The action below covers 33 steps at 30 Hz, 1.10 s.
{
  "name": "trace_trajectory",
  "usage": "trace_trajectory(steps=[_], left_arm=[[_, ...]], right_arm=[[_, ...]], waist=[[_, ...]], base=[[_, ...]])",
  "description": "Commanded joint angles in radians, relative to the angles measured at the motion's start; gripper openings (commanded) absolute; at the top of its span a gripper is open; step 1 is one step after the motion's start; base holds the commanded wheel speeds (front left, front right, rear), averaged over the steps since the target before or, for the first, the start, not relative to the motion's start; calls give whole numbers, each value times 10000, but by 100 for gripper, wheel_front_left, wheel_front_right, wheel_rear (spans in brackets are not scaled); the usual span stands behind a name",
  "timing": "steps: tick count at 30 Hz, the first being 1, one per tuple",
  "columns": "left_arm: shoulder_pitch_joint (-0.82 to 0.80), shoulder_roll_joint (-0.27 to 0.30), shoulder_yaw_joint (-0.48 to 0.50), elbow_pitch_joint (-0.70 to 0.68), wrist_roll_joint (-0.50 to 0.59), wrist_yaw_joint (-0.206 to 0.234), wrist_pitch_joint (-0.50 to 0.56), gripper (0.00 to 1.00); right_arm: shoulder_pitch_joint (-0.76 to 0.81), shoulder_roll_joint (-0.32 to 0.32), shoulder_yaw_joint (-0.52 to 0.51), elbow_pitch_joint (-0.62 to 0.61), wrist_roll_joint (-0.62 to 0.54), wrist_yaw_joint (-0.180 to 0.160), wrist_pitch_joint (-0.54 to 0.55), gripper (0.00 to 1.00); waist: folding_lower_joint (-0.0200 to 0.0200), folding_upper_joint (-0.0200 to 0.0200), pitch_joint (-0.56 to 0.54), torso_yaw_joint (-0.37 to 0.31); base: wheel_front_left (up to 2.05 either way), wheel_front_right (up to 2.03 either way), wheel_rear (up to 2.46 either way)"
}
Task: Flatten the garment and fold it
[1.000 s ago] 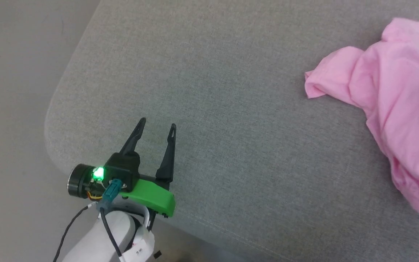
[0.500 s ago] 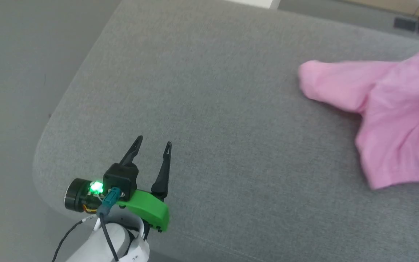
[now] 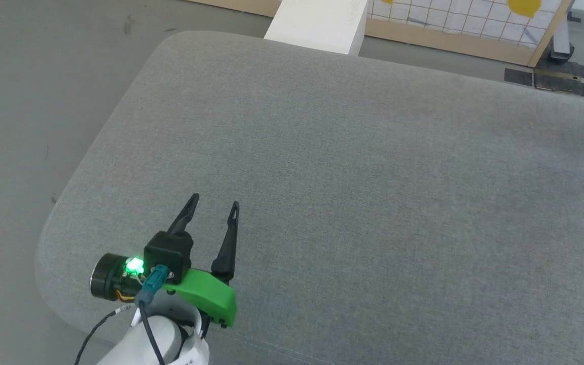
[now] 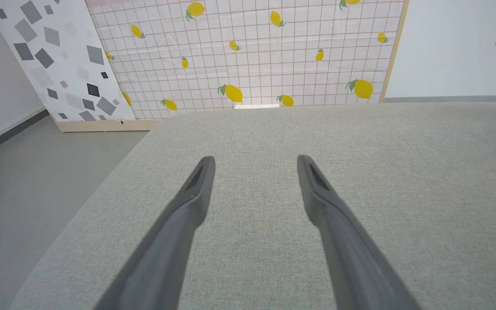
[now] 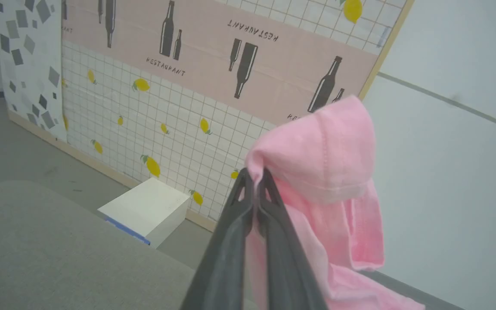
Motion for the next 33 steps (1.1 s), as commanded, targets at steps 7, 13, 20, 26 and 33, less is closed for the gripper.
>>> trace_trajectory(steps=[7, 13, 20, 26, 33], left_arm=[[58, 46, -29, -95, -133, 99, 55, 100], [-117, -85, -146, -48, -119, 43, 79, 100], [-185, -271, -260, 106, -165, 25, 65, 100], [-139, -256, -211, 209, -270, 56, 45, 100], [-202, -91, 28, 88, -457, 100, 92, 100]], right_arm=[[3181, 1406, 2869, -1055, 791, -15, 721, 0], [4799, 1954, 5545, -1391, 1270, -15, 785, 0], [5156, 2158, 6514, -1276, 1552, -15, 711, 100], [5193, 2112, 5545, -1411, 1929, -15, 624, 100], [5301, 1784, 3775, -2107, 2177, -15, 778, 100]], waist=[[0, -1, 264, 176], [0, -1, 454, 355], [0, -1, 505, 405], [0, -1, 245, 144], [0, -1, -202, -439]], base=[[0, 0, 0], [0, 0, 0], [0, 0, 0], [0, 0, 0], [0, 0, 0]])
